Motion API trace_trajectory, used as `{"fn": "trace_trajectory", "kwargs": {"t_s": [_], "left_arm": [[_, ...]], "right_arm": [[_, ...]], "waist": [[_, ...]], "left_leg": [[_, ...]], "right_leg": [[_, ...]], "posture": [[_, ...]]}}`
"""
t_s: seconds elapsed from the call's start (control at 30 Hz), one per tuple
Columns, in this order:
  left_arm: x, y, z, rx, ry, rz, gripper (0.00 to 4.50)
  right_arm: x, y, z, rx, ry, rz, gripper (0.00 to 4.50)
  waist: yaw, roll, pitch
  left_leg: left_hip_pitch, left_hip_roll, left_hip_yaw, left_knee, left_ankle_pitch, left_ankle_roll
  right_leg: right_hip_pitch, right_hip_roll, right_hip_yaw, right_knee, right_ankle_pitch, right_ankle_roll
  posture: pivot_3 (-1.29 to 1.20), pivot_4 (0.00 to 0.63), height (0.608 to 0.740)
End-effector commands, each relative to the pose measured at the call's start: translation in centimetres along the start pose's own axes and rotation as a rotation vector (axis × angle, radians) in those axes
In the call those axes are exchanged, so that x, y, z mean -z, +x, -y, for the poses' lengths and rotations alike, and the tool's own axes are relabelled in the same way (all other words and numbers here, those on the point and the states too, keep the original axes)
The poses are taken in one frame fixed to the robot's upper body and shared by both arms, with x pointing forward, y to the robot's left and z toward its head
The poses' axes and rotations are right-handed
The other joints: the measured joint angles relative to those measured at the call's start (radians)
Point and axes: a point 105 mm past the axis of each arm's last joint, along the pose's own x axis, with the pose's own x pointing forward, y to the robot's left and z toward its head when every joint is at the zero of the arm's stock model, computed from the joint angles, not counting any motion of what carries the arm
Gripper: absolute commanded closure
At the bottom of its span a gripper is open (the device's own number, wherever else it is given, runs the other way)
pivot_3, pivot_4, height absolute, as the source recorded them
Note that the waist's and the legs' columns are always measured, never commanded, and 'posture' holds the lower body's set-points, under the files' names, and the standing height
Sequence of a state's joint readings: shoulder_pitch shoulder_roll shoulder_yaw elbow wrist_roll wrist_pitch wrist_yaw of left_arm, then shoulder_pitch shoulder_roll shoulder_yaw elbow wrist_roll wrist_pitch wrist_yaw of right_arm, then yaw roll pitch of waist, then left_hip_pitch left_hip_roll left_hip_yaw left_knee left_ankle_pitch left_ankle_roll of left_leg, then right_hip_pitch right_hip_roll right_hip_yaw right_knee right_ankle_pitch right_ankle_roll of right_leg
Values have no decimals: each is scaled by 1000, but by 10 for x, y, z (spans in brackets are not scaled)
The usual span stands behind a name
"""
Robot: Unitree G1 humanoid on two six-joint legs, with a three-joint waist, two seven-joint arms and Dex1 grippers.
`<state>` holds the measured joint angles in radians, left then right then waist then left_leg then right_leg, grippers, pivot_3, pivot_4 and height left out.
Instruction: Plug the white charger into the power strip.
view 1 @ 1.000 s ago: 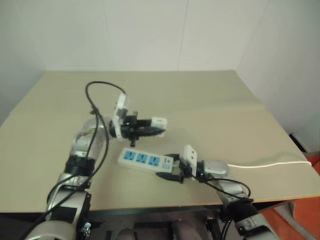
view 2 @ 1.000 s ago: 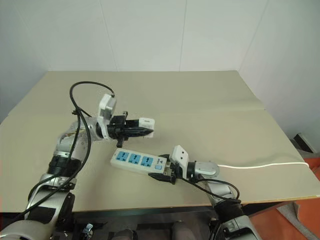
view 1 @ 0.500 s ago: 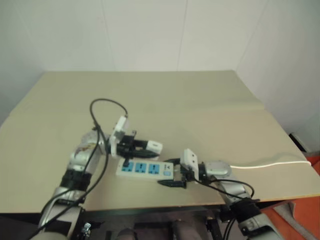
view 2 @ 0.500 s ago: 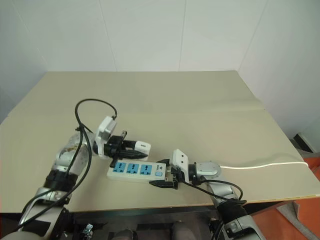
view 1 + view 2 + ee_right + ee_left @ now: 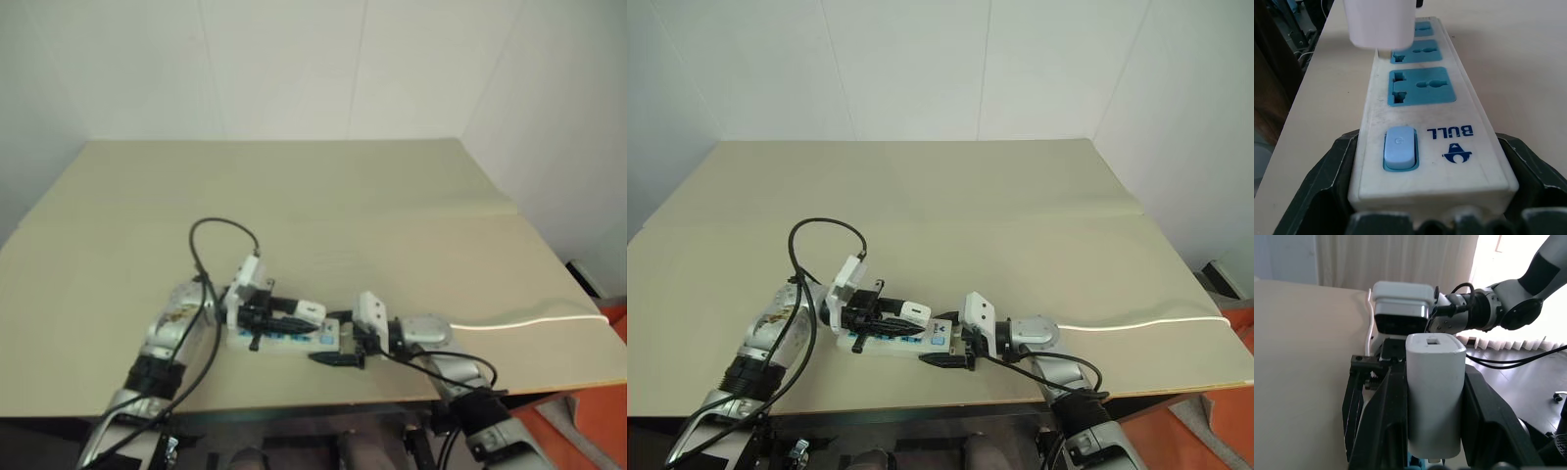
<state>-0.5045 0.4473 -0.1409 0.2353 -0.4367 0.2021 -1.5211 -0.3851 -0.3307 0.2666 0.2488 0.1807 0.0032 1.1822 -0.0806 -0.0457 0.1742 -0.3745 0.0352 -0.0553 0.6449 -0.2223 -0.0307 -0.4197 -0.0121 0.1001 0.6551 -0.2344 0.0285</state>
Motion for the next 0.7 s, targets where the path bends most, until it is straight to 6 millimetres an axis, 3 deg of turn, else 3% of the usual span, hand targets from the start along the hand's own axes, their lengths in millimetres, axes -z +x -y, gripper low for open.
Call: {"fn": "trace_trajectory", "kwargs": {"t_s": [0.03, 0.7], "left_arm": [[1, 0, -3, -14, 26, -21, 3494], [11, 8, -3, -4, 15, -20, 3494]], "right_arm": [[20, 6, -13, -41, 65, -58, 1065], [20, 6, -11, -21, 63, -59, 1065]], "waist": [[0, 0, 0], [0, 0, 0]], "left_leg": [[0, 0, 0, 0, 0, 0], [1, 0, 0, 0, 0, 0]], "right_leg": [[0, 0, 0, 0, 0, 0], [2, 0, 0, 0, 0, 0]], "posture": [[0, 150, 740], [0, 150, 740]]}}
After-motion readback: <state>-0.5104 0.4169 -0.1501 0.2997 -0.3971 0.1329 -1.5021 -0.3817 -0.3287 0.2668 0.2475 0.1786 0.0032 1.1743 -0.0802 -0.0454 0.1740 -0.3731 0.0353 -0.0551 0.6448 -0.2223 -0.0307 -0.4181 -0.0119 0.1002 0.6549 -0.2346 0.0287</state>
